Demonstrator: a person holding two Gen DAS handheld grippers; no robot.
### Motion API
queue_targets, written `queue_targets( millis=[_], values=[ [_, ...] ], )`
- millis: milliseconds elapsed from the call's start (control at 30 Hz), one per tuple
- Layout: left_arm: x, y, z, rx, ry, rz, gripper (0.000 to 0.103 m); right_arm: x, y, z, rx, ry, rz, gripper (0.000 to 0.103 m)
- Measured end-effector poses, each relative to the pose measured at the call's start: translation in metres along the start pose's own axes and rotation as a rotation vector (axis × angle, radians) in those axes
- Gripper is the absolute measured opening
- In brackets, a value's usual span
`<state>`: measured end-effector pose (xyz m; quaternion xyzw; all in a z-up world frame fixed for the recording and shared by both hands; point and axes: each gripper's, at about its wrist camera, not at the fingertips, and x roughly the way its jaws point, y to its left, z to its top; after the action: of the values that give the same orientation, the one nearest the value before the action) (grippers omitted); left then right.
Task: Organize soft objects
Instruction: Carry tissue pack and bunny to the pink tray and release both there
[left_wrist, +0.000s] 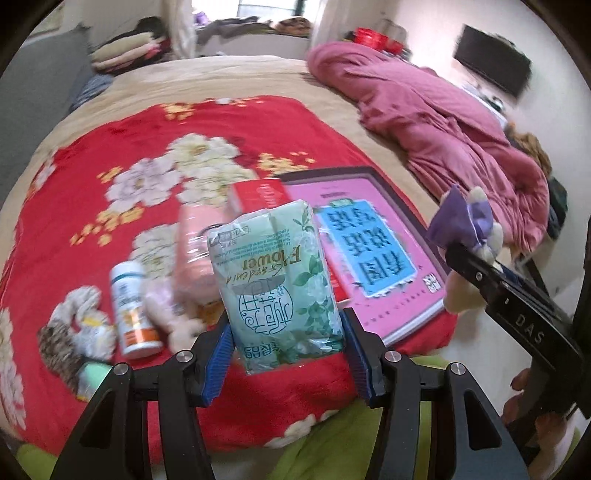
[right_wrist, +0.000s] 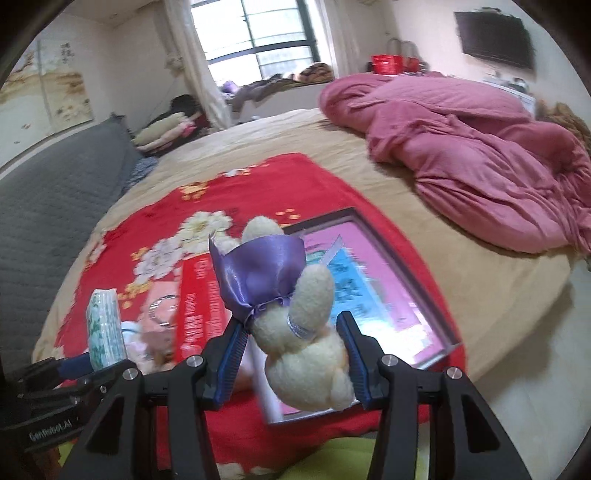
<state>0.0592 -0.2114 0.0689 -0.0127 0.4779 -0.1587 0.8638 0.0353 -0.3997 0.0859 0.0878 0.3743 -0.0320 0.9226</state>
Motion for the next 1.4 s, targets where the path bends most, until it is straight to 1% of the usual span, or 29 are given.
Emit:
queue_targets(
  millis=[100,233,333,400,600,700,833,900,967,1067,1167,1233,1333,1400],
  values=[
    [0.012,-0.023,0.01,0.036,0.01,-0.02,0.057,0.005,-0.019,0.003,0.025,0.006,-0.039,0.05],
    [0.03,-0.049,0.023,0.068,0.04,-0.056,0.057,0.01,-0.046,0.005,0.063,0.018,-0.063,0.05],
    [0.045,-0.067,0.027,0.105,0.056,-0.063,0.057,0.019,-0.066,0.006,0.091,0.041,-0.079,0.05],
    [0.056,-0.077,0.03,0.123,0.074,-0.069,0.057,0.026,-0.078,0.006,0.109,0.063,-0.084,0.05],
    [0.093,-0.103,0.033,0.198,0.147,-0.062,0.057,0.053,-0.104,0.008,0.152,0.126,-0.058,0.05],
    [0.108,-0.111,0.034,0.219,0.179,-0.06,0.057,0.07,-0.11,0.009,0.161,0.167,-0.053,0.05],
    [0.129,-0.119,0.033,0.241,0.225,-0.061,0.057,0.091,-0.114,0.011,0.179,0.223,-0.012,0.05],
    [0.137,-0.12,0.031,0.238,0.254,-0.058,0.057,0.099,-0.115,0.01,0.18,0.249,-0.012,0.051],
    [0.143,-0.118,0.029,0.225,0.271,-0.056,0.057,0.103,-0.117,0.009,0.18,0.26,-0.03,0.051],
    [0.152,-0.118,0.026,0.234,0.285,-0.044,0.057,0.109,-0.119,0.005,0.182,0.281,-0.056,0.051],
    [0.157,-0.117,0.024,0.231,0.301,-0.043,0.057,0.114,-0.12,0.002,0.184,0.294,-0.055,0.051],
    [0.157,-0.119,0.022,0.241,0.298,-0.039,0.057,0.115,-0.12,0.0,0.174,0.292,-0.07,0.051],
    [0.157,-0.12,0.022,0.237,0.298,-0.053,0.057,0.114,-0.118,-0.001,0.154,0.283,-0.09,0.052],
    [0.158,-0.122,0.022,0.241,0.294,-0.049,0.057,0.113,-0.116,-0.002,0.136,0.274,-0.104,0.056]
  ],
)
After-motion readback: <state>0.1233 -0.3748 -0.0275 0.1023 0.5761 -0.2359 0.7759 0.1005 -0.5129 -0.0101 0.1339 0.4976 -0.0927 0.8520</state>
